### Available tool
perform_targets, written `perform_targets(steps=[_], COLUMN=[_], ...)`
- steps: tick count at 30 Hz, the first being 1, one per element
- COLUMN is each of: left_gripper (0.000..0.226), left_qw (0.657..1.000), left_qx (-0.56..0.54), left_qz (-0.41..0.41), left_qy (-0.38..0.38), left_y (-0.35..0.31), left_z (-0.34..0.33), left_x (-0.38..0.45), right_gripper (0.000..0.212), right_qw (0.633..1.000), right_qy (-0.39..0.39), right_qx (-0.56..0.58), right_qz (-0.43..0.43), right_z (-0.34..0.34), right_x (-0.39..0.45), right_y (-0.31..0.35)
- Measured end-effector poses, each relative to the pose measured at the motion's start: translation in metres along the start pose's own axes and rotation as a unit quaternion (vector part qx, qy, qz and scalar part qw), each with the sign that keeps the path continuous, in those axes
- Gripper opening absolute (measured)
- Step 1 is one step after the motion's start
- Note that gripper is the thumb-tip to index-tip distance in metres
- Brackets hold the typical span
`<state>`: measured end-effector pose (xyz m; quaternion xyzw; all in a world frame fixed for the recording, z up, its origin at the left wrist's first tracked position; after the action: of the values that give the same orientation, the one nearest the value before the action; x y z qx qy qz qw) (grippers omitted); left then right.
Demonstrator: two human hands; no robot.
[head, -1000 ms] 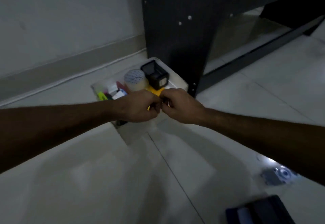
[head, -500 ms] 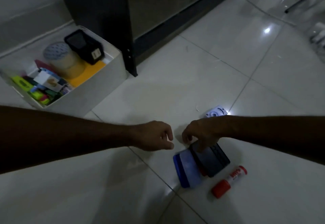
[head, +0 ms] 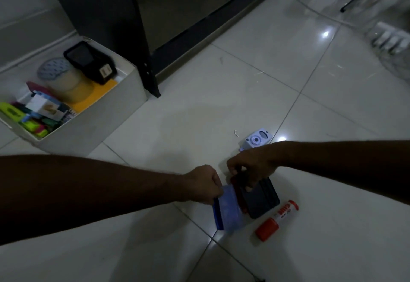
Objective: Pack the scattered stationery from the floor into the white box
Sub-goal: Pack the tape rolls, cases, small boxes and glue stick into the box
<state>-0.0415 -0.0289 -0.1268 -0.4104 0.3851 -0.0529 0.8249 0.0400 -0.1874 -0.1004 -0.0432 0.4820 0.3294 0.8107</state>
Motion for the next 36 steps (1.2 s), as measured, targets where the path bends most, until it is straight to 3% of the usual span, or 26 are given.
perform_targets(steps=[5, 11, 14, 20, 23, 26, 31, 36], left_gripper=[0.013, 0.05, 0.037, 0.029, 0.041, 0.03, 0.032, 0.037], left_qw=[0.999, 0.996, 0.994, 0.983, 0.974, 0.961, 0.935, 0.916], left_qx=[-0.03, 0.025, 0.054, -0.012, -0.047, -0.04, -0.011, -0.004], left_qz=[0.013, 0.017, 0.017, 0.013, 0.0, -0.015, 0.001, 0.026], left_qy=[-0.037, -0.084, -0.093, -0.183, -0.223, -0.272, -0.355, -0.399], left_y=[0.012, 0.021, 0.019, 0.028, 0.035, 0.044, 0.081, 0.114], left_z=[0.028, 0.095, 0.142, 0.232, 0.277, 0.321, 0.368, 0.385], left_x=[-0.011, -0.045, -0.074, -0.145, -0.179, -0.205, -0.227, -0.231], right_gripper=[0.042, 0.05, 0.063, 0.026, 0.019, 0.016, 0.024, 0.038], right_qw=[0.997, 0.987, 0.985, 0.953, 0.933, 0.916, 0.874, 0.868], right_qy=[-0.045, -0.13, -0.146, -0.202, -0.228, -0.24, -0.303, -0.256], right_qx=[0.053, 0.074, 0.079, 0.204, 0.246, 0.277, 0.332, 0.382], right_qz=[0.02, 0.053, 0.055, 0.101, 0.131, 0.165, 0.186, 0.186], right_z=[0.02, 0.081, 0.119, 0.186, 0.216, 0.245, 0.287, 0.301], right_x=[-0.006, 0.001, 0.006, 0.011, 0.014, 0.021, 0.059, 0.099], right_y=[0.007, 0.042, 0.069, 0.128, 0.156, 0.179, 0.212, 0.241])
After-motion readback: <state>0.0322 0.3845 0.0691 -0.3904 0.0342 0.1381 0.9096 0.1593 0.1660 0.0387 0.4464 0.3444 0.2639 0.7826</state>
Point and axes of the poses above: each hand's wrist, its own x-axis towards the middle knuckle, its own z-axis out of the back of the hand, y = z × x, the point moved 2 cm from there along x, towards the middle knuckle, and after that the axes turned 7 degrees about -z, right-handed, at the moved point
